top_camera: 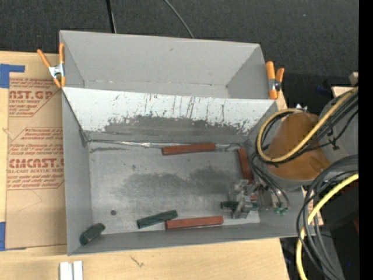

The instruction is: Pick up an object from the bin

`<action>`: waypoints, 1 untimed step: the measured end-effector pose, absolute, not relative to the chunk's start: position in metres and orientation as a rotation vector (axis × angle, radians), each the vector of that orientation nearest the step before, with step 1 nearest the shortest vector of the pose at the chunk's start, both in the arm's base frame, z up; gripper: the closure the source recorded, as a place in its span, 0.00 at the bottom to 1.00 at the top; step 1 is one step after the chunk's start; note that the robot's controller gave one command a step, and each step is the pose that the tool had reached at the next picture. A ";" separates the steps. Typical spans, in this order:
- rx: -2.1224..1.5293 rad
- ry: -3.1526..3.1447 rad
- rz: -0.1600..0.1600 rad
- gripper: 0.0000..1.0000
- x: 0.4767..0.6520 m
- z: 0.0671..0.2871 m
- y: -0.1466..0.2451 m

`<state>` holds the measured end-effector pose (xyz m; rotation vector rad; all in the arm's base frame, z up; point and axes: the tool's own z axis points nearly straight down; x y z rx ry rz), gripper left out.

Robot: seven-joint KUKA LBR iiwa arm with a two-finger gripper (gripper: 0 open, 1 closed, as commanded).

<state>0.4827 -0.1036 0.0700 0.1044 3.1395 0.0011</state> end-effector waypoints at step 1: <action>0.104 3.144 0.002 1.00 0.481 0.073 -0.103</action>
Offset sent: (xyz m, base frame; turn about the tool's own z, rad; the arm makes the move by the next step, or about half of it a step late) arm 0.0002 0.0000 0.1179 0.0000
